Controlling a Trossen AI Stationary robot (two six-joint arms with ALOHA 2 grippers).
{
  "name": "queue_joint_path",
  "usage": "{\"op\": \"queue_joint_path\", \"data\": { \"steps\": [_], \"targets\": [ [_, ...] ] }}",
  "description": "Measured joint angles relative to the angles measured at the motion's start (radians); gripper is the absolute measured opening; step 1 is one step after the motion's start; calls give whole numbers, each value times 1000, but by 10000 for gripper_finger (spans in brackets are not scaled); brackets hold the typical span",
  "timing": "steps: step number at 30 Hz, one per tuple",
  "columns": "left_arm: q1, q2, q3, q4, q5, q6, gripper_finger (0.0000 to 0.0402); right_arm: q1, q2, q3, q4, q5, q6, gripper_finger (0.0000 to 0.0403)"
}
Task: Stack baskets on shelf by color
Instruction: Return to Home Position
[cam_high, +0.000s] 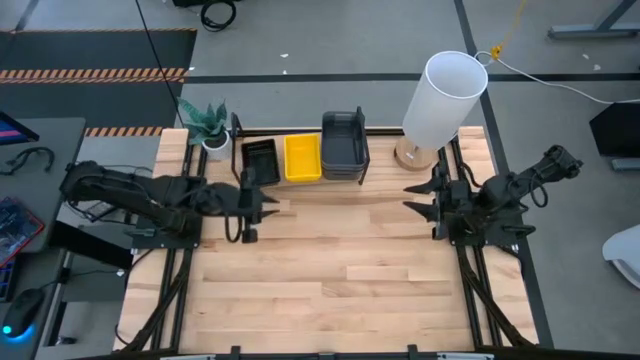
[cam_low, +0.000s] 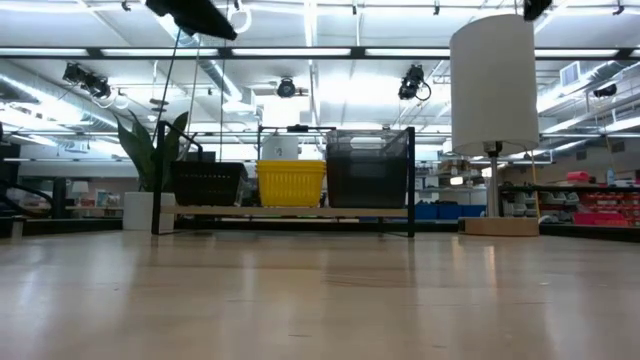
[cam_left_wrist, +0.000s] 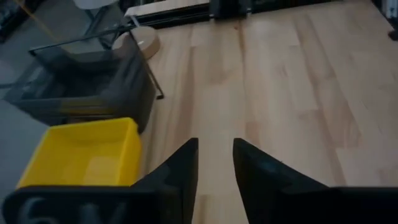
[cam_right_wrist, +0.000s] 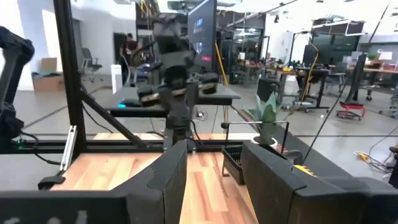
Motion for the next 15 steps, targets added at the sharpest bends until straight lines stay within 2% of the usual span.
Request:
{"op": "queue_joint_path", "data": {
  "steps": [7,15],
  "targets": [
    [-65,-100,-270,250,-23,-8,87,0,-192,-121,-3,-30,-10,158],
    [-70,-270,-442,463,-37,33,54,-38,-309,-234,81,-59,9,158]
  ]
}}
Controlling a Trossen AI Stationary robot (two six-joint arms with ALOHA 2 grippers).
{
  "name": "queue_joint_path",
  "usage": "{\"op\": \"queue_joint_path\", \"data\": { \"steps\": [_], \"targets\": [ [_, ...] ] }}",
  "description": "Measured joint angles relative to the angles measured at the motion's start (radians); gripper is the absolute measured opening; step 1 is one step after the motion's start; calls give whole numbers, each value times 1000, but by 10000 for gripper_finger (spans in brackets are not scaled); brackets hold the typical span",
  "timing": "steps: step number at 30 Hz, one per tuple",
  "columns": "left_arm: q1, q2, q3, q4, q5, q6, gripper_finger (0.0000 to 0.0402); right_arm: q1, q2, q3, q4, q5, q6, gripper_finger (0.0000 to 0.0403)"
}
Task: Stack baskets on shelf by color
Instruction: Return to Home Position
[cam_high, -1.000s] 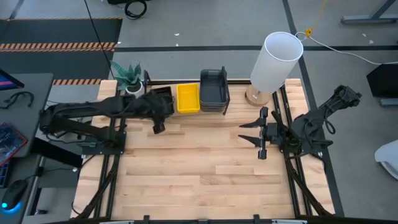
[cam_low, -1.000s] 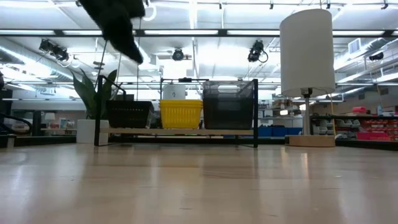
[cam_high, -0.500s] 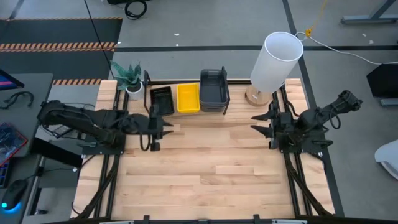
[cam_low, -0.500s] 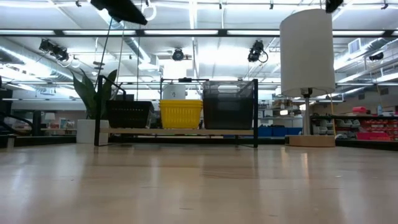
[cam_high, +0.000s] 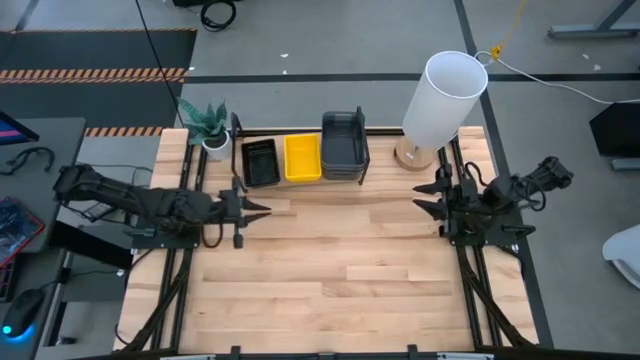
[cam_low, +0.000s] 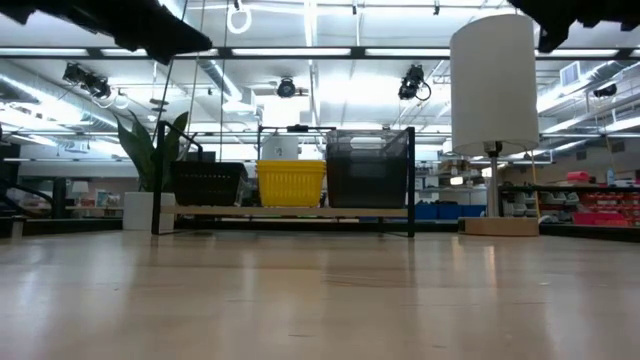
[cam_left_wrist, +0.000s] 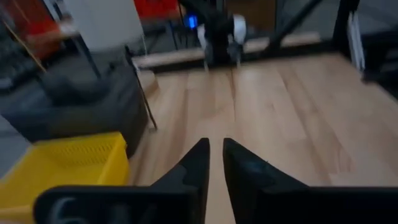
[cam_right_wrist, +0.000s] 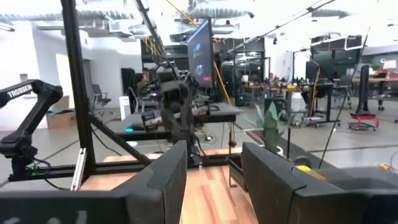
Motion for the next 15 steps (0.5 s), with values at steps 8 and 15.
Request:
{"op": "queue_joint_path", "data": {
  "steps": [8,15],
  "targets": [
    [54,-236,-231,233,-3,45,8,-105,-7,-135,194,-27,13,158],
    [149,-505,-318,172,21,37,7,-230,-7,-219,253,-97,112,158]
  ]
}}
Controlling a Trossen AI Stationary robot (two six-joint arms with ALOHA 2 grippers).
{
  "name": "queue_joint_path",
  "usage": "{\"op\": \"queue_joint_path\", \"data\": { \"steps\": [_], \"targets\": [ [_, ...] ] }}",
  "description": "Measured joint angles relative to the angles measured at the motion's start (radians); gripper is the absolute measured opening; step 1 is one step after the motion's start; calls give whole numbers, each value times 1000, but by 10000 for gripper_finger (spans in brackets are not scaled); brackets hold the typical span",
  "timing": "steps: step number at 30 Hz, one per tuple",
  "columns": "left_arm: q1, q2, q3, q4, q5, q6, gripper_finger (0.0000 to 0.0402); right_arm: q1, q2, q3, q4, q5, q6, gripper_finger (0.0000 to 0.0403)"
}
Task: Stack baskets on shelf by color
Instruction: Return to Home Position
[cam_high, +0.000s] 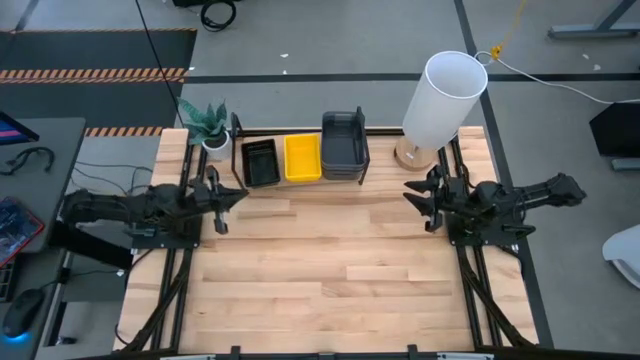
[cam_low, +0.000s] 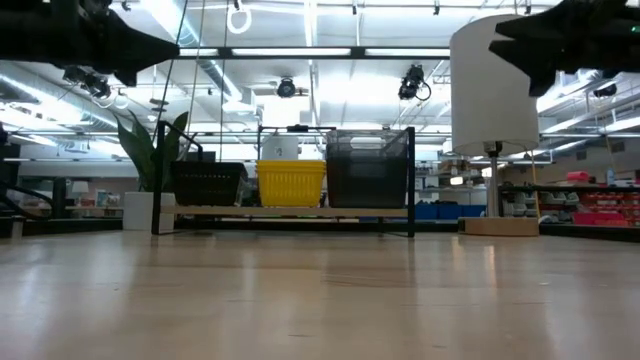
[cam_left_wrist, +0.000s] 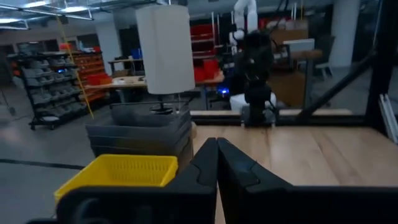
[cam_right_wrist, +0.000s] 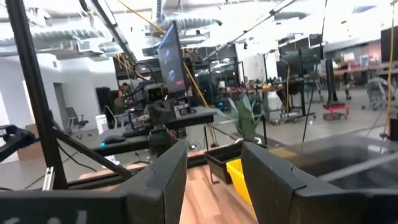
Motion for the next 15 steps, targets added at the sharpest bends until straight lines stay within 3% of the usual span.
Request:
{"op": "queue_joint_path", "data": {
  "steps": [6,15],
  "targets": [
    [73,-141,-36,-68,87,-51,5,-117,1,-8,-15,-117,80,158],
    [79,-229,-161,-49,76,-125,3,-198,1,-8,-24,-186,84,158]
  ]
}}
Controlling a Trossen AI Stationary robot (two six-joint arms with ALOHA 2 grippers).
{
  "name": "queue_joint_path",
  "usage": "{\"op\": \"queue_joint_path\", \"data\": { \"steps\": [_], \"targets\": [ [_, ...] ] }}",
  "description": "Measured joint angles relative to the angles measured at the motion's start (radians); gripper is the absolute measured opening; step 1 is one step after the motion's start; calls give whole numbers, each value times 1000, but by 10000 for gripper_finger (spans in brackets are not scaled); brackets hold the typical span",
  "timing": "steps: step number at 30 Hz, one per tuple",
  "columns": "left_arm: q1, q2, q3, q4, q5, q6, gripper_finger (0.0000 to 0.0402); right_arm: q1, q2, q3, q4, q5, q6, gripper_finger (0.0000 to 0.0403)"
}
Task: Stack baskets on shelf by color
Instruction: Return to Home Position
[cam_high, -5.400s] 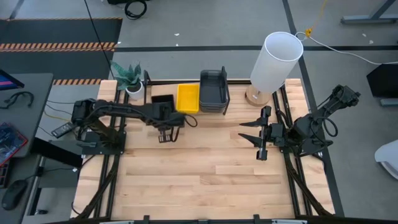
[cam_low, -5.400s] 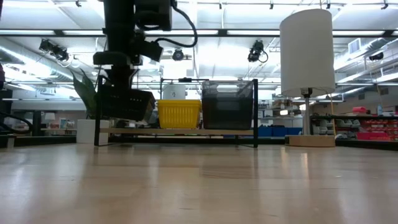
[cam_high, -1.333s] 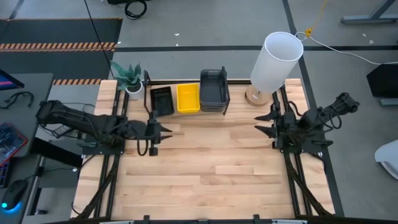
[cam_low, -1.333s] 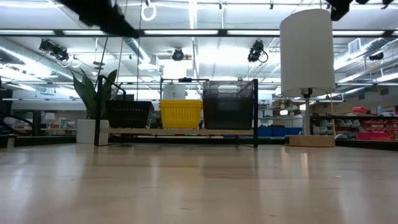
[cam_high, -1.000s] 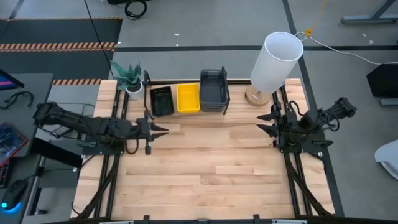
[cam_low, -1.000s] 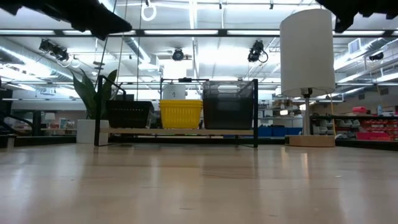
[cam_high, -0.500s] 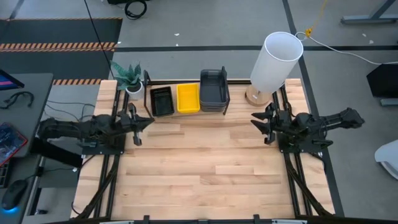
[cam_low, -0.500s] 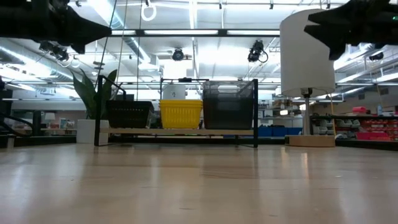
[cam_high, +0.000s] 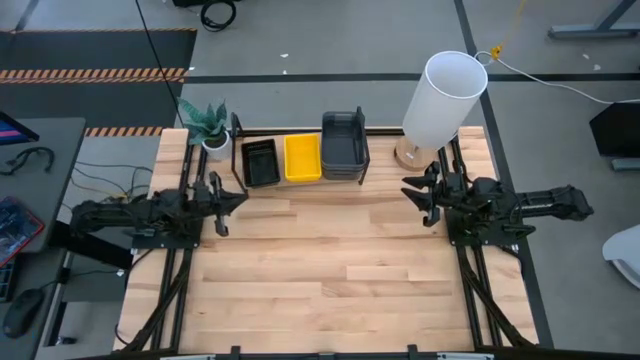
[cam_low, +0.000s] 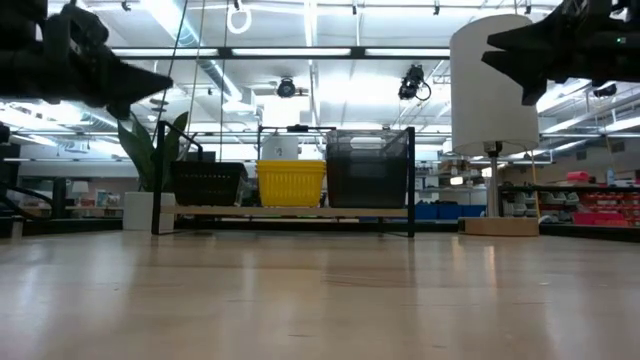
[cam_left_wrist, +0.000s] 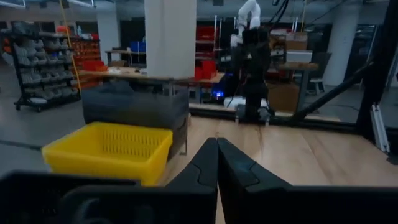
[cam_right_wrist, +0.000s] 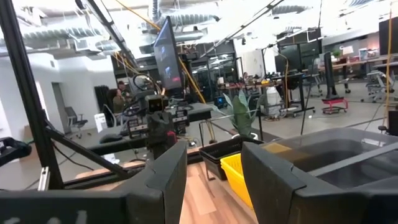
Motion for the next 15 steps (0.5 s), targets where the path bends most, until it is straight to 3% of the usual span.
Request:
{"op": "queue_joint_path", "data": {
  "steps": [9,15],
  "targets": [
    [-112,9,-10,59,-75,61,3,5,0,-24,-24,-8,1,158],
    [-215,9,-10,57,-170,115,3,4,2,-60,-44,96,101,158]
  ]
}}
